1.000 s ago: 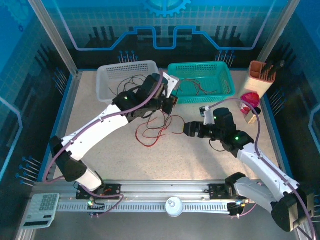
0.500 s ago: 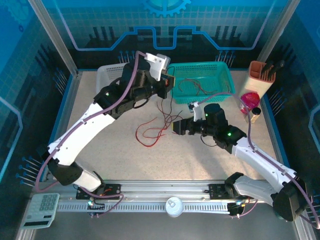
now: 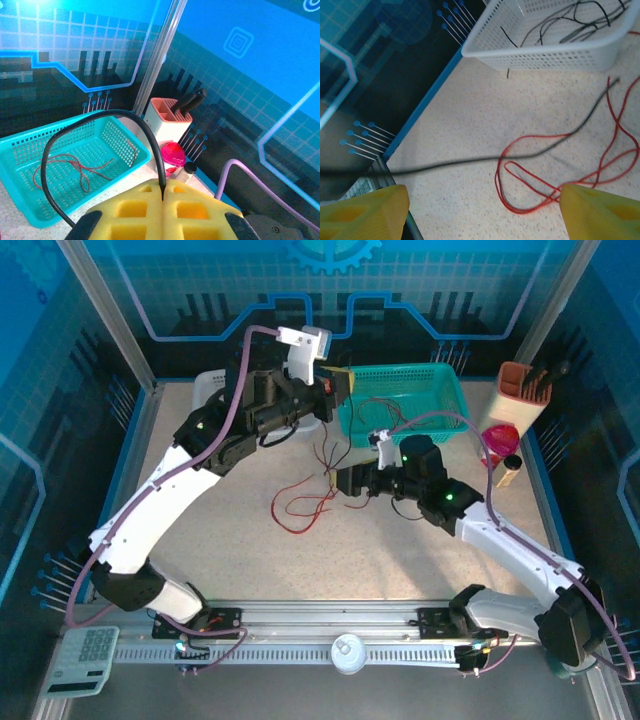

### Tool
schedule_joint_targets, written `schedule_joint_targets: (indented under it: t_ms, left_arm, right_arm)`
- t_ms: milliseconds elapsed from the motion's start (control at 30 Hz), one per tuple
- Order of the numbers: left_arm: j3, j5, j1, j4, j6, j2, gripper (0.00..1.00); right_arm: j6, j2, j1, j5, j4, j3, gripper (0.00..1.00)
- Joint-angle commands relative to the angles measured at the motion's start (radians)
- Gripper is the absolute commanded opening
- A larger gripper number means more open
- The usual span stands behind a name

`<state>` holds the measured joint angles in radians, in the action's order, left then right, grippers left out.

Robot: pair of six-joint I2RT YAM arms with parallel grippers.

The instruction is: Untangle the cables

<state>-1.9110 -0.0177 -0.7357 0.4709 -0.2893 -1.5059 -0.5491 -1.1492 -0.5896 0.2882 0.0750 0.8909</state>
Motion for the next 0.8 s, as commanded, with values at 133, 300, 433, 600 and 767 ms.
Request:
schedule_joint_targets:
  t_ms: [133, 300, 433, 600, 767]
  left_arm:
    - [-0.067, -0.064, 0.054, -0.031, 0.043, 0.002, 0.00]
    - [-0.125, -0.089, 0.163, -0.026, 0.065, -0.017, 0.00]
    - [-0.195, -0.133, 0.245, -0.030, 0.125, -0.058, 0.00]
    - [-0.252, -0.204, 0.333, -0.068, 0.214, -0.117, 0.00]
    - [-0.289, -0.215, 0.427, -0.097, 0.237, -0.193, 0.00]
  right_arm:
    - [-0.008, -0.030, -0.016, -0.014, -0.052, 0.061, 0.80]
    - [0.006, -0.011, -0.014, -0.026, -0.023, 0.057, 0.80]
    - [0.011, 0.007, -0.014, -0.033, 0.002, 0.040, 0.80]
    - [0.023, 0.036, -0.011, -0.044, 0.038, 0.024, 0.80]
    - [0.024, 0.052, -0.005, -0.056, 0.051, 0.007, 0.80]
